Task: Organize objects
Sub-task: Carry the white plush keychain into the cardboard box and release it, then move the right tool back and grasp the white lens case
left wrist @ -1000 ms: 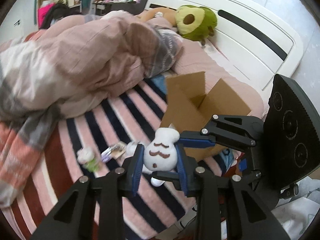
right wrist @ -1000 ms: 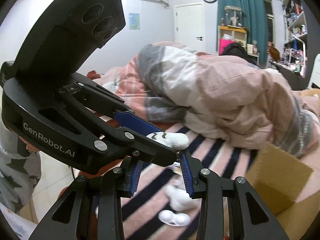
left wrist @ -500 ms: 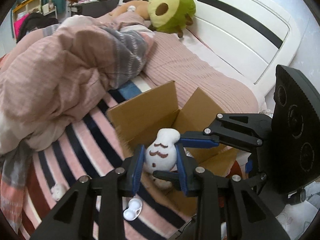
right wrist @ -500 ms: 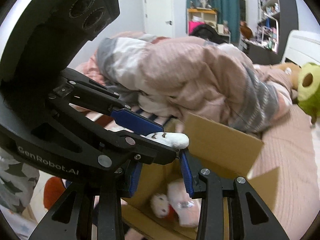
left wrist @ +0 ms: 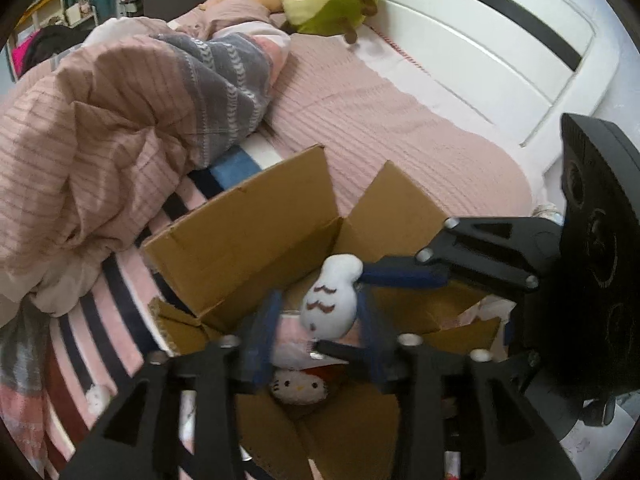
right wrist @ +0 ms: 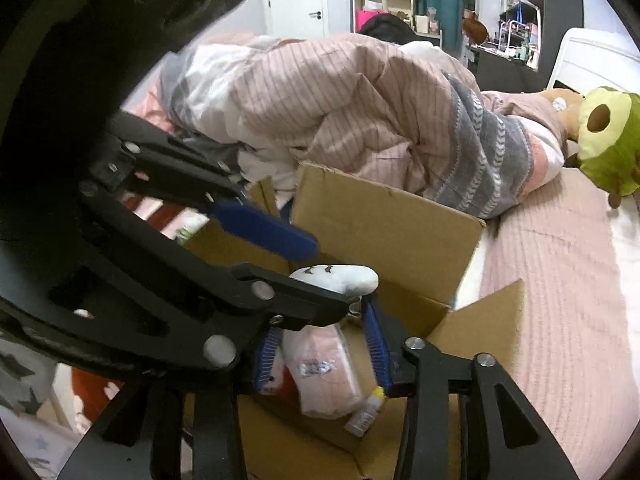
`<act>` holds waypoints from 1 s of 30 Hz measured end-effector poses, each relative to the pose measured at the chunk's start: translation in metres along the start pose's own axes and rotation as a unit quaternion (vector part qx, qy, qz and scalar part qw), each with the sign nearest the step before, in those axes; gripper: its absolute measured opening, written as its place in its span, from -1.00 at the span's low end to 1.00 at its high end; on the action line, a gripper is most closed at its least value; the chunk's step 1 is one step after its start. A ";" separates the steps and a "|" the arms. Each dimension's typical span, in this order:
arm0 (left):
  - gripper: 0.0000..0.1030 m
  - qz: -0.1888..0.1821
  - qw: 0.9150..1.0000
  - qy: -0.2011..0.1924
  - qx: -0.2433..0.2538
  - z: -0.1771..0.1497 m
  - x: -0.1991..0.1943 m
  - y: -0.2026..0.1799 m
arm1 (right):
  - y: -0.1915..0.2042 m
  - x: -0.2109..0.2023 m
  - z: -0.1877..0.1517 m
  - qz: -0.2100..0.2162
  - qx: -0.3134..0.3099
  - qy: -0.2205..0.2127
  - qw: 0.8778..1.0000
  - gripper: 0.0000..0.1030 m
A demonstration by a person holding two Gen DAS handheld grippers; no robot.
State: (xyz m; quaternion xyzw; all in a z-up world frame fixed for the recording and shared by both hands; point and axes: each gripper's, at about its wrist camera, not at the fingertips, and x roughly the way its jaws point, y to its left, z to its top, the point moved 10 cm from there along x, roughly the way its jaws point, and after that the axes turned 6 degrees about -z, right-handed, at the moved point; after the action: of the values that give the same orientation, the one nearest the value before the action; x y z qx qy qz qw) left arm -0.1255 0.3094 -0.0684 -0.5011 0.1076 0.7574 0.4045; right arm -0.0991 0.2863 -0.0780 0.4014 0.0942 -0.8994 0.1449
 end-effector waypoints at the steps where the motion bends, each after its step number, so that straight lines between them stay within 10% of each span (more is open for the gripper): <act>1: 0.20 0.013 1.000 -0.005 -0.002 0.000 -0.003 0.003 | -0.002 0.001 -0.001 -0.008 -0.003 0.002 1.000 0.01; 17: 0.60 0.056 0.996 -0.063 -0.013 -0.026 -0.060 0.017 | -0.003 -0.022 -0.011 -0.022 0.019 -0.025 0.999 0.47; 30: 0.60 0.089 0.985 -0.130 -0.077 -0.103 -0.135 0.078 | 0.101 -0.073 0.026 0.028 -0.005 -0.117 0.993 0.99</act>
State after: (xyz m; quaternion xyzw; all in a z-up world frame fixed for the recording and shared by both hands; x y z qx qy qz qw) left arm -0.0895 0.1318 -0.0217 -0.4166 0.0399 0.8550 0.3063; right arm -0.0372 0.1977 -0.0117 0.2955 0.0698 -0.9352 0.1824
